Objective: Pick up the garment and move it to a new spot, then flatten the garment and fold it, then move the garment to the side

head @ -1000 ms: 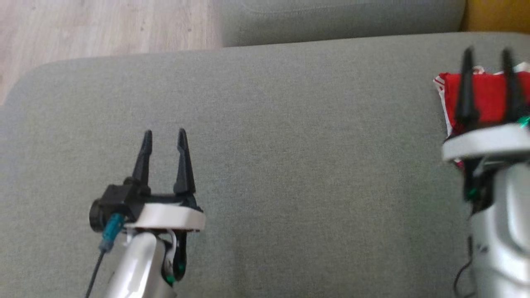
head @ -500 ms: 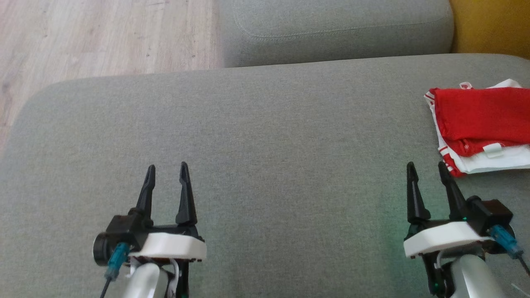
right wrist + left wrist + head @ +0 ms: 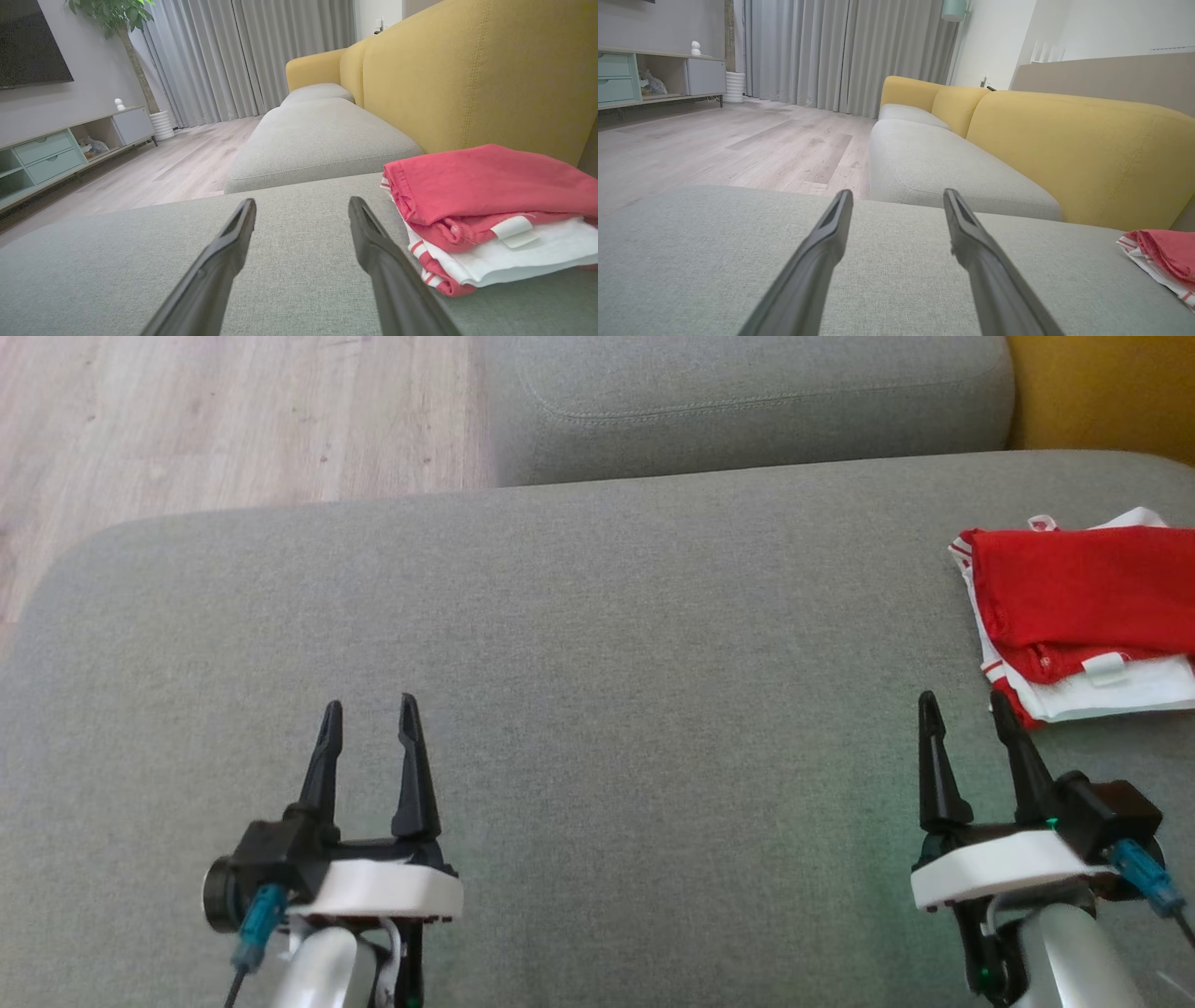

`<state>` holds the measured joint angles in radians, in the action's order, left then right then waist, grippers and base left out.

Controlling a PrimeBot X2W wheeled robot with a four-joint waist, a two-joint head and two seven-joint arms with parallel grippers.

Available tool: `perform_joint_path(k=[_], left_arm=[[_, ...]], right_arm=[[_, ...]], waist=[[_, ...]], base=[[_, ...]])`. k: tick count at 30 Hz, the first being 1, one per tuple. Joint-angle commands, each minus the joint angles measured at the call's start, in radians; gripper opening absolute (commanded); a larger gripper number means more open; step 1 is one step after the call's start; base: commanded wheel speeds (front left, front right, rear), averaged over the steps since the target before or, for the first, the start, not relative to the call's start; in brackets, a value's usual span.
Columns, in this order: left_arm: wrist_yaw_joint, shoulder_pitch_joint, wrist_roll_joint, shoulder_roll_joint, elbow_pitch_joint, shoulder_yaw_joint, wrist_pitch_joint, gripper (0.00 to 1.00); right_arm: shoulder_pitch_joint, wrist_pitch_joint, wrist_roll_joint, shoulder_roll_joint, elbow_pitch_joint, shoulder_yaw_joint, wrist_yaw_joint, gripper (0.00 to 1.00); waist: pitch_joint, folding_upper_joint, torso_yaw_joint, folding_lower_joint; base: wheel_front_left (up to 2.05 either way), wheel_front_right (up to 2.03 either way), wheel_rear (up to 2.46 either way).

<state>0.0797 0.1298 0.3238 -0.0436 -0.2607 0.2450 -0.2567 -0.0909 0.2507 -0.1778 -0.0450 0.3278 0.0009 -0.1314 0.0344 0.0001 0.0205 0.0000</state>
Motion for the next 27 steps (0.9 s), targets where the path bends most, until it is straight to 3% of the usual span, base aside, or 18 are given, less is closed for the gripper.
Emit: perform_joint_path(k=[1,27], left_arm=[[0.003,0.018,-0.007,-0.007,0.031,-0.03,-0.005,1.0],[-0.031,0.01,0.08,-0.007,0.076,-0.073,-0.005,1.0]], right_arm=[[-0.028,0.011,-0.009,-0.005,-0.036,0.028,0.001,1.0],[-0.042,0.011,-0.005,-0.005,-0.047,0.042,0.001,1.0]], waist=[[0.001,-0.0001,-0.001,0.0],[0.025,-0.0001,-0.025,0.0]], base=[[0.0,0.0,0.0],[0.0,0.0,0.0]])
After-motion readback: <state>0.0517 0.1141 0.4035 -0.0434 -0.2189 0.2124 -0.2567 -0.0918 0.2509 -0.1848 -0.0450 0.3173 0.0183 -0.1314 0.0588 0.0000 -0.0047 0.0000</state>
